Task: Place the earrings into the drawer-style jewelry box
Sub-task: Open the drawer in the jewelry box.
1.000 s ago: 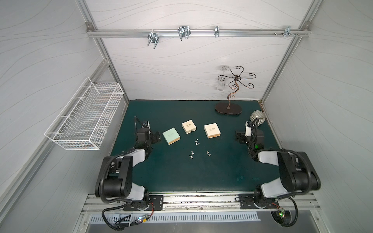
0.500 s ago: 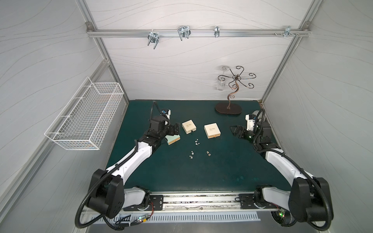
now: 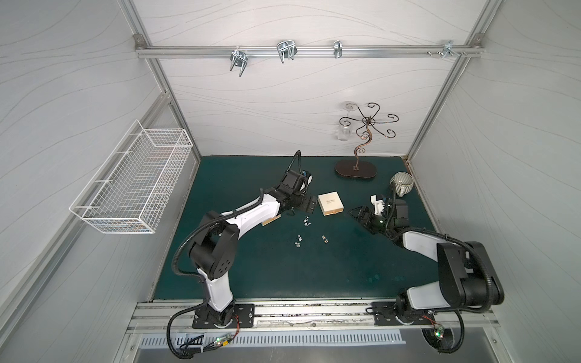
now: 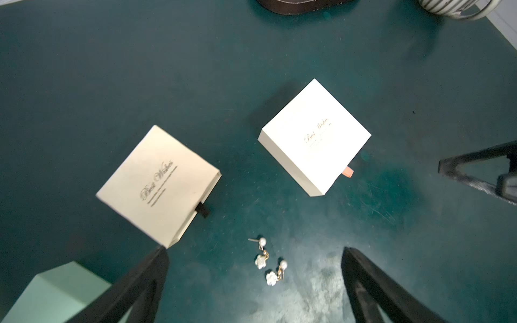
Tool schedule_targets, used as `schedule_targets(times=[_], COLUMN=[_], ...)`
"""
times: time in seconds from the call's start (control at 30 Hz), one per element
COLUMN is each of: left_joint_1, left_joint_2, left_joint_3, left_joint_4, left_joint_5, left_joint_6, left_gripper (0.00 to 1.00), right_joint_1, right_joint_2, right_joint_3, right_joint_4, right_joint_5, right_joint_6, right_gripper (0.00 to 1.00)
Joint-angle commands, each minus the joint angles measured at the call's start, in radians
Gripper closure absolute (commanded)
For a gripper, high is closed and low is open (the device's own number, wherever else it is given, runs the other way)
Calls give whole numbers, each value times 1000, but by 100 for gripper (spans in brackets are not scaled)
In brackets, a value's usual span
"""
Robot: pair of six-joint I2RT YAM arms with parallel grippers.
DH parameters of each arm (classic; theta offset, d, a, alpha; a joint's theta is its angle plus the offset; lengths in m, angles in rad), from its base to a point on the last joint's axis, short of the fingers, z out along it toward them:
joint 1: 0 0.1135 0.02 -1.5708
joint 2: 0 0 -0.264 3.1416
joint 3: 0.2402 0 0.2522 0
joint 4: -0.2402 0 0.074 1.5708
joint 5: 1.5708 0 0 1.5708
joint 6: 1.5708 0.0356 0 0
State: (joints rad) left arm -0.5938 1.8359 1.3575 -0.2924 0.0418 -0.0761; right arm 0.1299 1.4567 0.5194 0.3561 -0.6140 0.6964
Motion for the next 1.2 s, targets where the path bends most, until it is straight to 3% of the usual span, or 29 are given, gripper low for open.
schedule_targets(times=[0.0, 0.27, 0.4, 0.73, 1.17], left_joint_1=[-14, -41, -59, -97, -101], left_joint_2=[72, 215, 267, 390, 471], left_joint_3=[116, 286, 348, 511, 579], left_joint_4=[-56, -67, -73, -139, -163], left_joint_5=[6, -39, -40, -45, -99], left_joint_6=[34, 39, 30, -21, -64], left_gripper=[1, 1, 1, 1, 1], right_joint_1=[24, 39, 41, 48, 69], right_joint_2=[58, 235, 277, 358, 447], right_joint_3=[-15, -2, 21, 29, 47], right_joint_4=[126, 351, 328, 408, 543], right_joint_5=[-60, -139, -128, -111, -112], right_joint_6=[77, 180, 180, 229, 308], right_gripper=[13, 34, 43, 51, 58])
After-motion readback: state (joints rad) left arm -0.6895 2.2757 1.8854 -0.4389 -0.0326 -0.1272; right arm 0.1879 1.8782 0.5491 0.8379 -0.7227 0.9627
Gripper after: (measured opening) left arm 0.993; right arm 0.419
